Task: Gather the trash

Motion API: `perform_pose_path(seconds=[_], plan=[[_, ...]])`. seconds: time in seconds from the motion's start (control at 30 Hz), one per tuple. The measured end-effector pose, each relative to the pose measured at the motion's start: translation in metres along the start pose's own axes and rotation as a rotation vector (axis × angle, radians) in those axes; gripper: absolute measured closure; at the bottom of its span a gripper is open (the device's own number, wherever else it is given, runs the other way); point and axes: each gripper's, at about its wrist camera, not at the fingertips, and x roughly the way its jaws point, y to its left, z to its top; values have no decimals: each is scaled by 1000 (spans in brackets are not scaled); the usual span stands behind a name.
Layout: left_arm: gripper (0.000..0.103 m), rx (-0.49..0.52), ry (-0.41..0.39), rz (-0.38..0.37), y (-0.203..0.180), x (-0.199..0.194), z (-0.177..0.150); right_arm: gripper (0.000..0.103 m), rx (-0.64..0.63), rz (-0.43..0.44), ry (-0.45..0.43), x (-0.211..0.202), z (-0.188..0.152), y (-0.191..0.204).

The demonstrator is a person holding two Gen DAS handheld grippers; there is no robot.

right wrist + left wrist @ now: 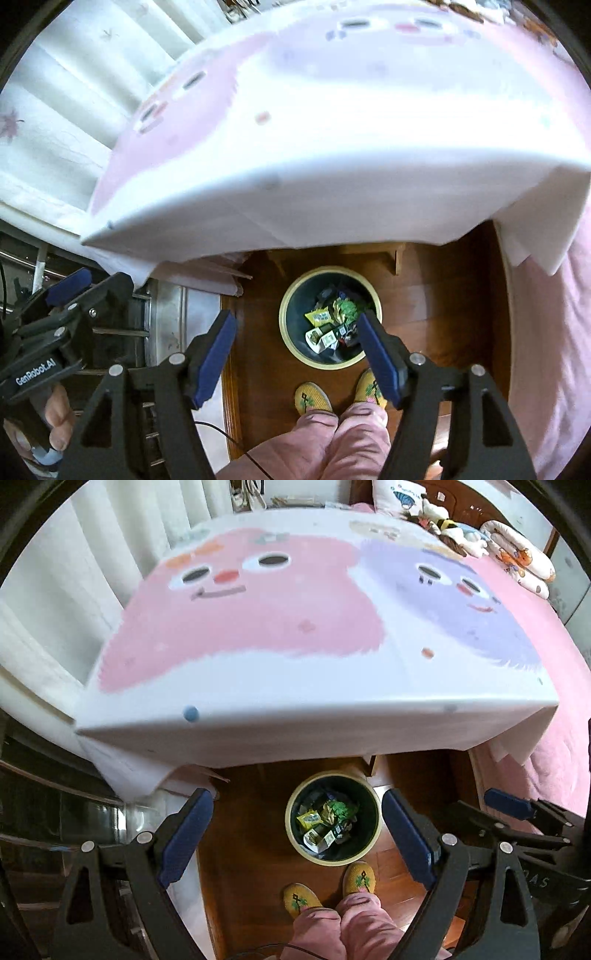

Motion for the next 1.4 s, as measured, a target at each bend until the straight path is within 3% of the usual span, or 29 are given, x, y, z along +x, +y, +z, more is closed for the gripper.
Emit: perform_pose_path(seconds=[0.67,1.03,1.4], plan=[[11,-9,-236,-18,-12,-124,43,33,-54,4,-271,-150,45,42],[12,-36,-306,-13,-21,-143,51,33,-95,-56,-391,-178,54,57],[12,-48,-317,13,-16,-143,55,33,-103,-53,-398,-173,62,62]])
